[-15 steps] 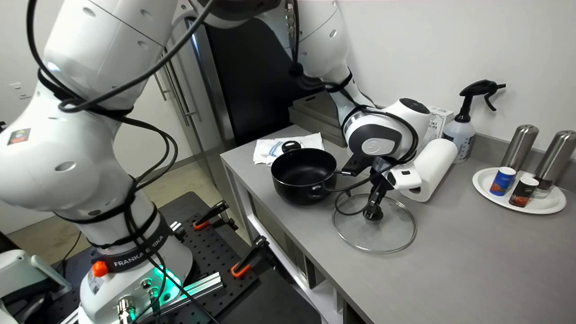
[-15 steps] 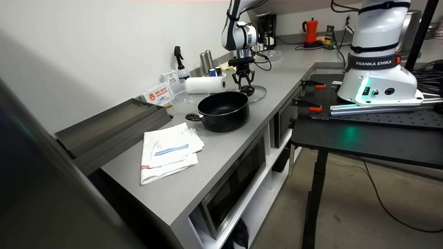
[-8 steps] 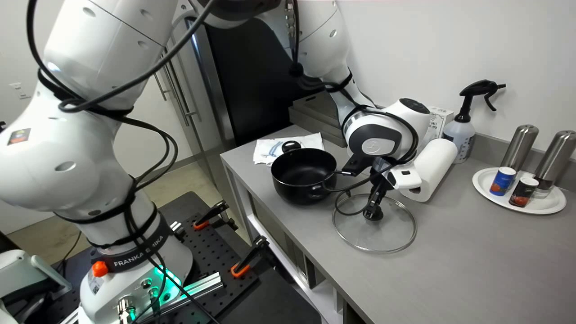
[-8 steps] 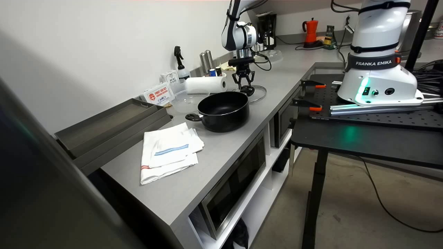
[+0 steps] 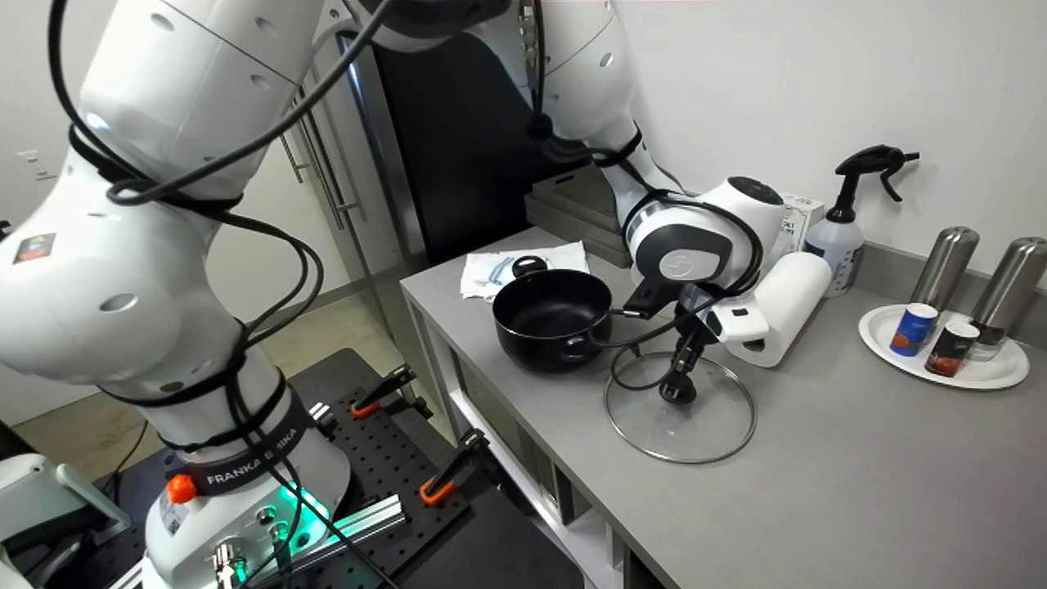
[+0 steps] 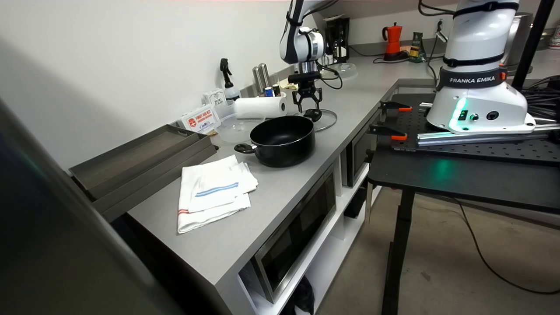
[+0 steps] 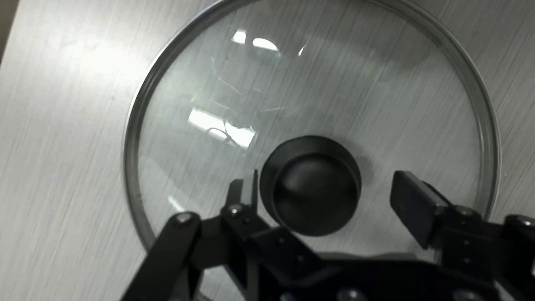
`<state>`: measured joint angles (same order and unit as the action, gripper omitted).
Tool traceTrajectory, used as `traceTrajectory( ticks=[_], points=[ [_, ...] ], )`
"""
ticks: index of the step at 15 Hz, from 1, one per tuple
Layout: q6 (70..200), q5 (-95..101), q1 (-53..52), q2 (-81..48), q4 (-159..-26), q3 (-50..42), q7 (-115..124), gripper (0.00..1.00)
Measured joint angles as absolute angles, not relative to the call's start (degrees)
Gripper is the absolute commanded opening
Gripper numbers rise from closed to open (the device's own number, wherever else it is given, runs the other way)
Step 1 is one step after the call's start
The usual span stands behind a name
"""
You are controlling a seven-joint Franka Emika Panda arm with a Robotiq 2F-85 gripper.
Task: Pick up the lid and put it on the counter
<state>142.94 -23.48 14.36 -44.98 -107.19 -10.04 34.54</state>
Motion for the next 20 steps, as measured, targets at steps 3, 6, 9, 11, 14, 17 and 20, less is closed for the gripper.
traceTrajectory(
  ticks=[3, 6, 9, 11, 14, 17, 20],
  points=[
    [142.9, -23.5, 14.4, -45.0, -107.0, -10.0, 34.5, 0.96],
    [142.9, -23.5, 14.4, -45.0, -106.8, -10.0, 34.5, 1.0],
    [142.9, -23.5, 14.4, -45.0, -106.7, -10.0, 34.5, 1.0],
    [142.8, -23.5, 14.5, -45.0, -106.6, -10.0, 34.5, 1.0],
    [142.8, -23.5, 14.5, -44.8, -106.5, -10.0, 34.4, 1.0],
    [142.8, -23.5, 14.5, -43.7, -106.8, -9.8, 33.4, 1.0],
    [142.8, -23.6, 14.5, -41.0, -108.3, -9.5, 31.8, 1.0]
  ],
)
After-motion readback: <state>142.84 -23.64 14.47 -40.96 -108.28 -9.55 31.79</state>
